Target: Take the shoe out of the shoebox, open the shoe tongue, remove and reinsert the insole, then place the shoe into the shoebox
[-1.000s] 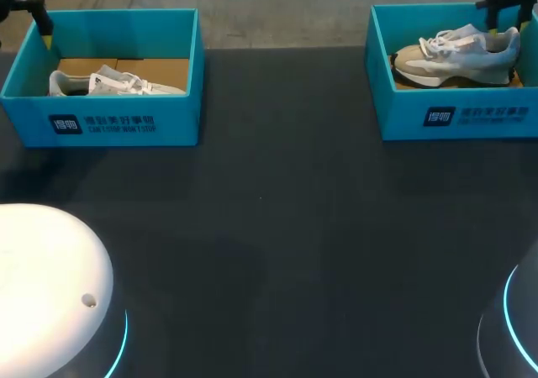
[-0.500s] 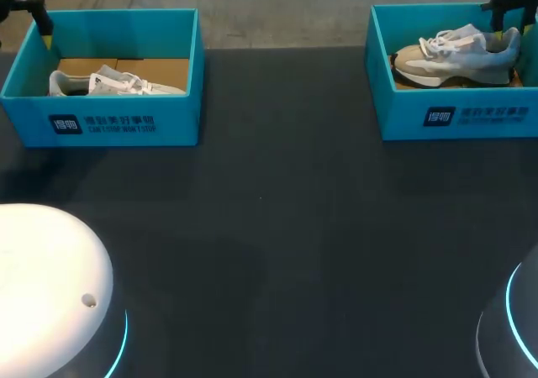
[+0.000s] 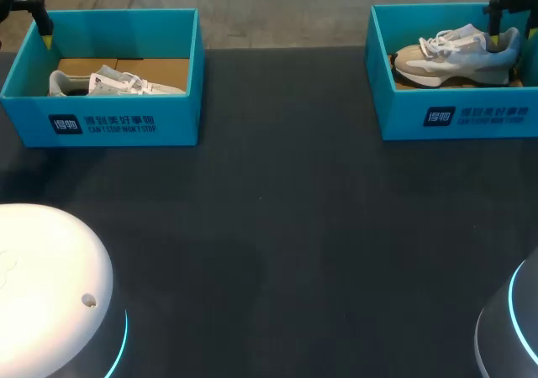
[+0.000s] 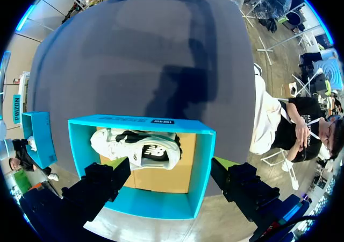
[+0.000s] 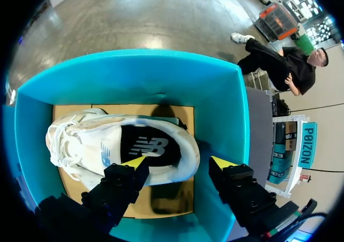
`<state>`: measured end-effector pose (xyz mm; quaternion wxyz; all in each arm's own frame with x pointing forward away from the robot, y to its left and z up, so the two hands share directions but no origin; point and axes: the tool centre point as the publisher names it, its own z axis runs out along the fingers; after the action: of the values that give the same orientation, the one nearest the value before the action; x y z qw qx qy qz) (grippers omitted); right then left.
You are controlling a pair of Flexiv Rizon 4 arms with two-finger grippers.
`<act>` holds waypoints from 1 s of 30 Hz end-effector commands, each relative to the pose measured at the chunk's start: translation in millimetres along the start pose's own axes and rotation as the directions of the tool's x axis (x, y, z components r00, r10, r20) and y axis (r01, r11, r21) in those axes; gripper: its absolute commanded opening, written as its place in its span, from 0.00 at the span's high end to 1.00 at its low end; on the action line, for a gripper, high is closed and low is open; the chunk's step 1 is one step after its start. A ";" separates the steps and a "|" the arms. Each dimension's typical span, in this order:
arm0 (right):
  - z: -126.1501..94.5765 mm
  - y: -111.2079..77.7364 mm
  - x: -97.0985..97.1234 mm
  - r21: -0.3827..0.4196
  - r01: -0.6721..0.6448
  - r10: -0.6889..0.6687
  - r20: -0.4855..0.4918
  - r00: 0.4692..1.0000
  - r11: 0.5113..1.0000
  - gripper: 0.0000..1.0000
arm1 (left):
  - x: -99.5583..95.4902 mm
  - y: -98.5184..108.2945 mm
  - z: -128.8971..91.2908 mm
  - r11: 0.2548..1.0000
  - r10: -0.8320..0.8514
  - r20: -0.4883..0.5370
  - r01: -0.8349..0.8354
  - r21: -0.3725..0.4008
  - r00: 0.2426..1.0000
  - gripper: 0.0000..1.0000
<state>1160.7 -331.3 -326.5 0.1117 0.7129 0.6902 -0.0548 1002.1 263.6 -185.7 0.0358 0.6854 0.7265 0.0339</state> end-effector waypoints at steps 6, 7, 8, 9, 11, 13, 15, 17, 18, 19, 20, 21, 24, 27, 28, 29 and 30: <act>10.5 9.6 -3.9 0.031 -0.003 0.003 -0.012 1.000 1.000 0.39 | -0.1 -1.3 -0.6 1.000 0.000 -0.003 0.000 -0.002 1.000 0.00; 11.6 9.7 -4.4 0.033 -0.003 0.004 -0.012 1.000 0.999 0.39 | -0.1 -1.3 -0.6 1.000 0.000 -0.003 0.000 -0.002 1.000 0.00; 12.8 10.0 -4.7 0.036 -0.003 0.004 -0.013 1.000 0.999 0.39 | -0.1 -1.3 -0.6 1.000 0.000 -0.003 0.000 -0.002 1.000 0.00; 13.8 10.2 -5.0 0.038 -0.003 0.003 -0.014 1.000 0.999 0.38 | -0.1 -1.3 -0.6 1.000 0.000 -0.003 0.000 -0.002 1.000 0.00; 16.4 11.1 -5.7 0.042 -0.001 0.002 -0.014 1.000 0.999 0.37 | -0.1 -1.3 -0.6 1.000 0.000 -0.003 0.000 -0.002 1.000 0.00; 19.5 13.1 -7.0 0.050 -0.002 0.003 -0.017 1.000 0.999 0.31 | -0.1 -1.3 -0.6 1.000 0.000 -0.003 0.000 -0.002 1.000 0.00; 22.2 15.0 -7.9 0.064 -0.002 0.004 -0.028 1.000 0.998 0.30 | -0.1 -1.3 -0.6 1.000 0.000 -0.003 0.000 -0.002 1.000 0.00; 24.4 16.9 -8.7 0.073 0.001 0.001 -0.033 0.999 0.997 0.29 | -0.1 -1.3 -0.6 1.000 0.000 -0.003 0.000 -0.002 1.000 0.00; 25.5 17.5 -8.5 0.077 0.005 -0.003 -0.030 1.000 0.997 0.30 | -0.1 -1.3 -0.6 1.000 0.000 -0.003 0.000 -0.002 1.000 0.00; 26.3 18.0 -8.2 0.079 0.008 -0.005 -0.030 1.000 0.997 0.29 | -0.1 -1.3 -0.6 1.000 0.000 -0.003 0.000 -0.002 1.000 0.00; 26.9 18.3 -7.9 0.082 0.012 -0.010 -0.029 1.000 0.997 0.29 | -0.1 -1.3 -0.6 1.000 0.000 -0.003 0.000 -0.002 1.000 0.00; 27.3 18.5 -7.6 0.083 0.015 -0.013 -0.030 0.999 0.996 0.30 | -0.1 -1.3 -0.6 1.000 0.000 -0.003 0.000 -0.002 1.000 0.00; 29.4 18.9 -6.6 0.091 0.025 -0.022 -0.036 0.999 0.995 0.31 | -0.1 -1.3 -0.6 1.000 0.000 -0.003 0.000 -0.002 1.000 0.00; 32.5 18.9 -6.7 0.100 0.030 -0.026 -0.044 0.999 0.995 0.34 | -0.1 -1.3 -0.6 1.000 0.000 -0.003 0.000 -0.002 1.000 0.00; 33.5 18.8 -6.6 0.104 0.034 -0.029 -0.055 0.998 0.994 0.35 | -0.1 -1.3 -0.6 1.000 0.000 -0.003 0.000 -0.002 1.000 0.00; 34.5 18.6 -6.6 0.106 0.036 -0.030 -0.055 0.998 0.994 0.35 | -0.1 -1.3 -0.6 1.000 0.000 -0.003 0.000 -0.002 1.000 0.00; 35.5 18.3 -6.2 0.109 0.040 -0.034 -0.055 0.998 0.993 0.35 | -0.1 -1.3 -0.6 1.000 0.000 -0.003 0.000 -0.002 1.000 0.00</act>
<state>1170.9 -342.2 -353.0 0.0705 0.7056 0.7024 -0.0621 1002.1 263.6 -185.7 0.0358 0.6854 0.7265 0.0339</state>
